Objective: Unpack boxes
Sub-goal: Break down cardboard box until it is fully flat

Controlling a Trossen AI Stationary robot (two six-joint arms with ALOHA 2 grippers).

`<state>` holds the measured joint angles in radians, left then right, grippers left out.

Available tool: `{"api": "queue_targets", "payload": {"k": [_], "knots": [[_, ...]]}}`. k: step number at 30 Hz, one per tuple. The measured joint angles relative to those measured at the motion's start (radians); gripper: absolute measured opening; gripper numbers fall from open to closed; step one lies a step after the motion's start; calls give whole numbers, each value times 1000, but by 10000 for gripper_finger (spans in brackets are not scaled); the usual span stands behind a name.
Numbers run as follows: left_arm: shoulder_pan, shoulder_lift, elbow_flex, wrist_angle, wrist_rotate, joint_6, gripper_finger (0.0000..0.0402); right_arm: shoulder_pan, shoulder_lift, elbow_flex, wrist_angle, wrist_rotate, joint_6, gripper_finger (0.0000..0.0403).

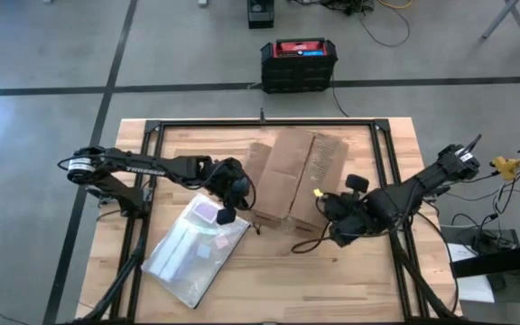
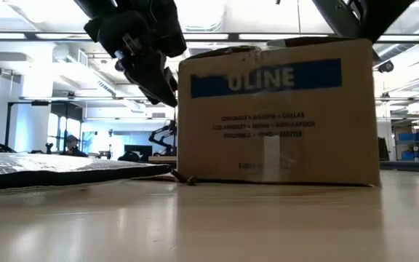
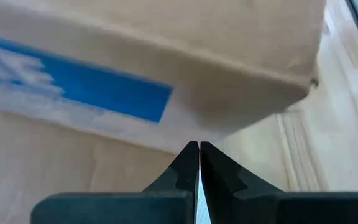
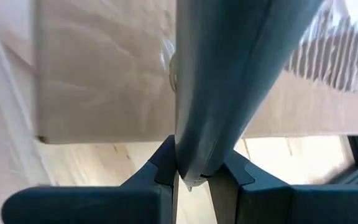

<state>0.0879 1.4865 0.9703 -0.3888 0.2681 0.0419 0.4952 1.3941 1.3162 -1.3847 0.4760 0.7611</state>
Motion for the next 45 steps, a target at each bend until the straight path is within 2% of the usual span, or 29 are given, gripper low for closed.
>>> {"api": "queue_targets", "payload": {"k": [7,10,12,15,18,23,26,35,45], "knots": [[-6,-146,0,-78,-112,6,0,57,-21,43,49,43,-4,38],[-53,-216,-5,-45,-127,9,0,72,-20,44,210,51,-44,38],[-102,-237,-20,35,-163,33,0,81,-18,40,367,52,-134,38],[-179,-228,-65,215,-203,73,0,79,-16,23,599,49,-294,38],[-215,-184,-98,353,-227,100,0,41,-7,-13,754,54,-409,38],[-219,-108,-113,446,-354,153,0,-28,16,-97,918,55,-495,38],[-219,-77,-111,492,-375,201,0,-52,16,-142,1023,51,-546,38],[-220,-24,-104,517,-373,203,0,-110,14,-236,1110,49,-561,38],[-218,-4,-102,524,-374,175,0,-110,11,-302,1184,48,-569,38]]}}
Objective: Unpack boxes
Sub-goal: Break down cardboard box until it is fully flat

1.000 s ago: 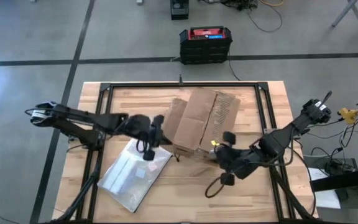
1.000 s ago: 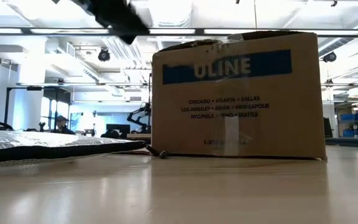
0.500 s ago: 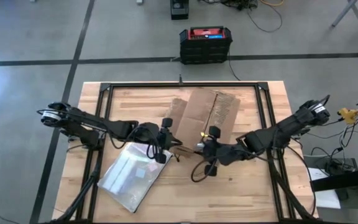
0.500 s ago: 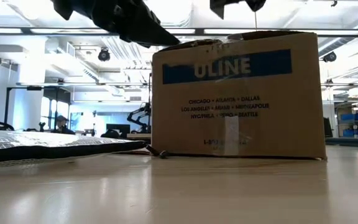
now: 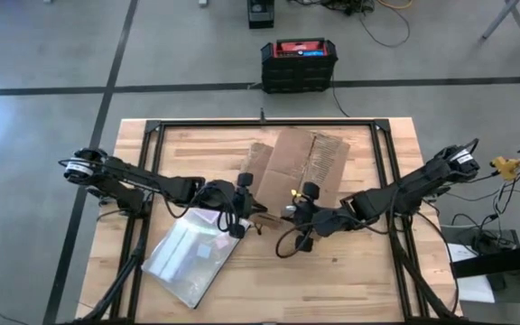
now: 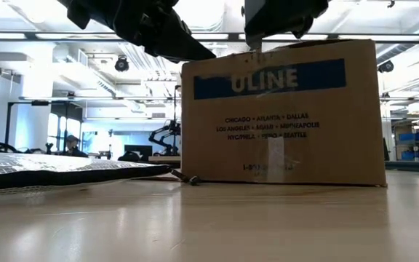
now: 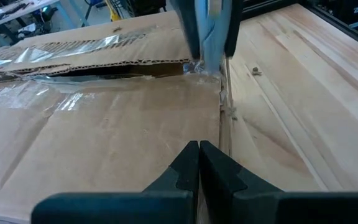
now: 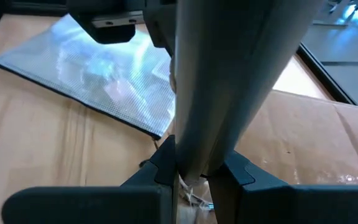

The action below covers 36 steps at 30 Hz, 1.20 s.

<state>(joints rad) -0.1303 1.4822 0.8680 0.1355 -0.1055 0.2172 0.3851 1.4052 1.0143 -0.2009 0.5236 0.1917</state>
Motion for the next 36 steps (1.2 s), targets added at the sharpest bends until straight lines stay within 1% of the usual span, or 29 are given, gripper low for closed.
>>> {"api": "queue_targets", "payload": {"k": [6,11,23,26,28,30,34,36], "knots": [[0,0,-1,-9,0,-17,0,7,-2,-11,-1,0,31,38],[0,0,-4,-17,-10,-44,0,29,-28,-11,-17,0,54,38],[6,0,-22,-22,-17,-125,0,93,-67,-11,-157,2,183,38],[6,1,-23,-22,-17,-129,0,112,-85,-11,-167,52,190,38],[6,1,-23,-21,-17,-128,0,119,-100,-11,-146,88,167,38],[6,1,-24,-16,-17,-128,0,116,-105,-11,-113,101,133,38],[6,2,-26,5,-17,-128,0,82,-72,-11,17,96,32,38],[6,2,-26,6,-17,-128,0,61,-42,-11,78,58,-16,38]]}}
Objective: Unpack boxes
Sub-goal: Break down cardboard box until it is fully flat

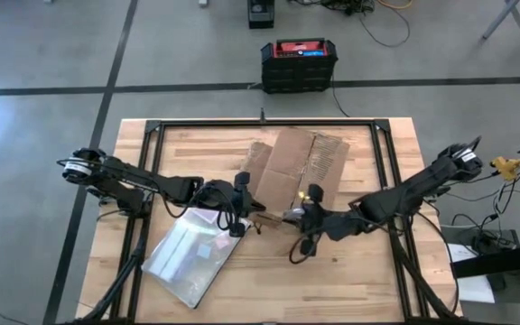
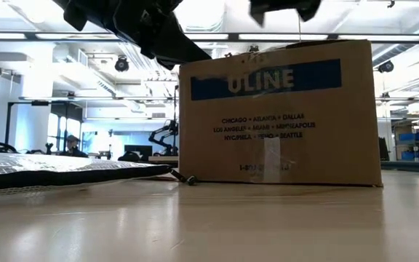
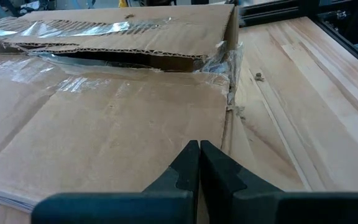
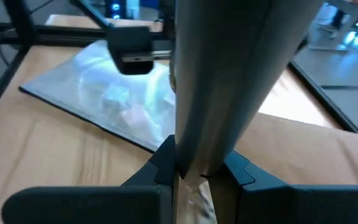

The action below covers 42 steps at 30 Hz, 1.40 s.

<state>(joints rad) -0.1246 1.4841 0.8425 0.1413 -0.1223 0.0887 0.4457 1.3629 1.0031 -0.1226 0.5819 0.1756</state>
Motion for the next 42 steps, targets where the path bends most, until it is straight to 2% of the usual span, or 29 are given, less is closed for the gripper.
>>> {"api": "queue_targets", "payload": {"k": [9,25,42], "knots": [[0,0,0,0,0,-1,0,-52,58,0,88,-64,-178,38],[0,1,0,0,0,-4,0,-70,76,-1,38,-108,-172,38],[0,2,1,-2,0,-5,0,-60,62,0,1,-87,-182,38]]}}
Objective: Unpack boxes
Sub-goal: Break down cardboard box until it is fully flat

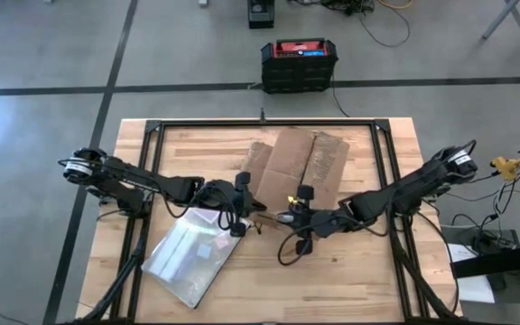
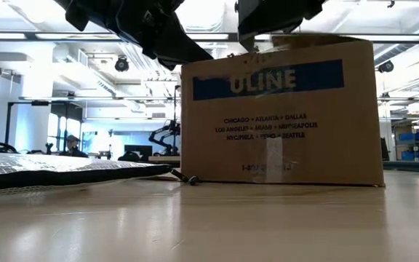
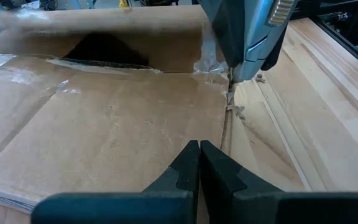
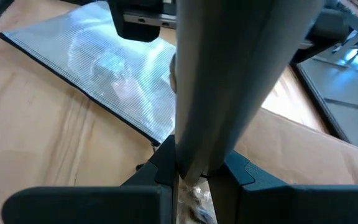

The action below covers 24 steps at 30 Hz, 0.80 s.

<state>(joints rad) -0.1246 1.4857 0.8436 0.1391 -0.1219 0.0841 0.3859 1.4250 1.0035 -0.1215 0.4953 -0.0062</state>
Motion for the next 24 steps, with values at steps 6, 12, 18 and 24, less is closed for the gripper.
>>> {"api": "queue_targets", "payload": {"k": [6,12,18,24], "knots": [[0,0,-1,-7,3,0,0,-1,-1,3,5,11,-13,38],[0,0,-1,-7,3,0,0,-3,15,3,26,9,-13,38],[0,0,-1,-7,3,0,0,-2,16,3,23,5,-9,38],[0,0,-1,-10,2,0,0,-2,14,3,-13,2,24,38]]}}
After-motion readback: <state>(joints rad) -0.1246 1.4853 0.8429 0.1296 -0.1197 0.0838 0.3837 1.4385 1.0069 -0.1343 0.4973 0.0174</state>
